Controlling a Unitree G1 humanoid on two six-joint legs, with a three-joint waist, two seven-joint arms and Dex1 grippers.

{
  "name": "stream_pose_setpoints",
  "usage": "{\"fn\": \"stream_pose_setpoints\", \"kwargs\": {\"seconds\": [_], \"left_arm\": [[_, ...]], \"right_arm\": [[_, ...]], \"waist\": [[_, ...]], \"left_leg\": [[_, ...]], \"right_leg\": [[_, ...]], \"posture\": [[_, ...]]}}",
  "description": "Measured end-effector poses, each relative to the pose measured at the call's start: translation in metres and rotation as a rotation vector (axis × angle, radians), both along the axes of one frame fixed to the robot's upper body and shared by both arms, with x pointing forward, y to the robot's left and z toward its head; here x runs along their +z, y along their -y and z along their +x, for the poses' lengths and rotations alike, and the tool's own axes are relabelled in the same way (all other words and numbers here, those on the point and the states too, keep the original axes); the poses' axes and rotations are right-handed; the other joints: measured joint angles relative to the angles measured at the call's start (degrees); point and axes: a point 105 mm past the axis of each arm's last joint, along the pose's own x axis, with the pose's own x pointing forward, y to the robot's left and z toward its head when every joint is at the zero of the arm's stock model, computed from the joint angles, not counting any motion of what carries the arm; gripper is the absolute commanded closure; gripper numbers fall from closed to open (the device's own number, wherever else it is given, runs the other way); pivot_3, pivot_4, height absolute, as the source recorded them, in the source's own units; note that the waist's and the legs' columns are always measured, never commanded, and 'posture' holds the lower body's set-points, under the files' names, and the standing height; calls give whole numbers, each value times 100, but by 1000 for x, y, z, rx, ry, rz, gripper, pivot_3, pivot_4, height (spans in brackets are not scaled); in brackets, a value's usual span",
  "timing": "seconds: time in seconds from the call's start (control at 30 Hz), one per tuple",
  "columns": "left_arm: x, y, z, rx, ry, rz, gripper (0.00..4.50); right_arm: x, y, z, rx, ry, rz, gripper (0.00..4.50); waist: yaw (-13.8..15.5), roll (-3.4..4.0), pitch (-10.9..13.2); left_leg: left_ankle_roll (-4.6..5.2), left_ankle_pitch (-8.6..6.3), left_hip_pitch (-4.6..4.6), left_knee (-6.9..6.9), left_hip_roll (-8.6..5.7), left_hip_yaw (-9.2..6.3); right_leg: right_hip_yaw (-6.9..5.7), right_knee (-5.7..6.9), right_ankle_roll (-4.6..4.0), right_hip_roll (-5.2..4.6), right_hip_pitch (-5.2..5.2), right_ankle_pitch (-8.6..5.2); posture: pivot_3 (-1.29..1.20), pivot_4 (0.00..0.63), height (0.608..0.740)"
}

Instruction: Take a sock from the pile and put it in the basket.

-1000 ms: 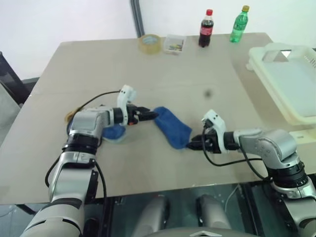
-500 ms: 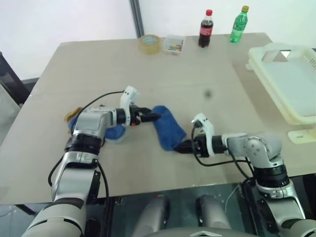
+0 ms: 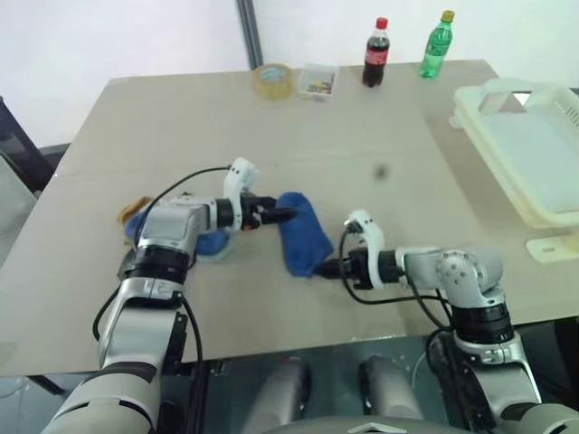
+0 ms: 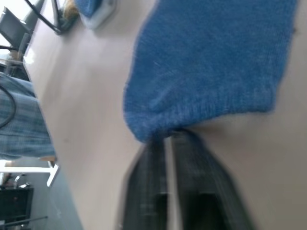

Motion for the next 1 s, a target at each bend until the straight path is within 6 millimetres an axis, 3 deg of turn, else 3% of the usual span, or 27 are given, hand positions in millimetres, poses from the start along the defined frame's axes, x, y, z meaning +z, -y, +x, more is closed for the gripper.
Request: {"fn": "stream_pose_setpoints", "kwargs": {"seconds": [0.43,0.57,0.6,0.8,1.0], "left_arm": [[-1,0,1,0,9,3,803],[-4,-1,-3,7,-5,-2,1625],[-6,-2,-4,9,-10,-7,2383],[-15,-4,-20,-6,-54,-4,4452],[-21,0,-42,-60,-103,-27,4452]], "right_arm": [[1,7,4,-38,2,3,4420],[2,19,10,-78,10,-9,4500],[2,21,11,-88,11,-11,4500],[3,27,22,-130,26,-31,4500],[13,46,45,-230,77,-41,4500]], "waist": [[3,0,-3],[2,0,-3],[-2,0,-3],[-11,1,-3],[8,2,-3]], "left_leg": [[0,0,0,2,0,0],[0,0,0,1,0,1],[0,0,0,1,0,1],[0,0,1,0,1,5],[0,0,1,-2,2,3]], "right_leg": [[1,2,0,14,0,0],[3,2,0,14,0,0],[3,2,0,15,-1,0],[8,2,0,14,-1,0],[7,1,0,14,-1,0]], "posture": [[0,150,740],[0,150,740],[0,150,740],[0,150,740],[0,150,740]]}}
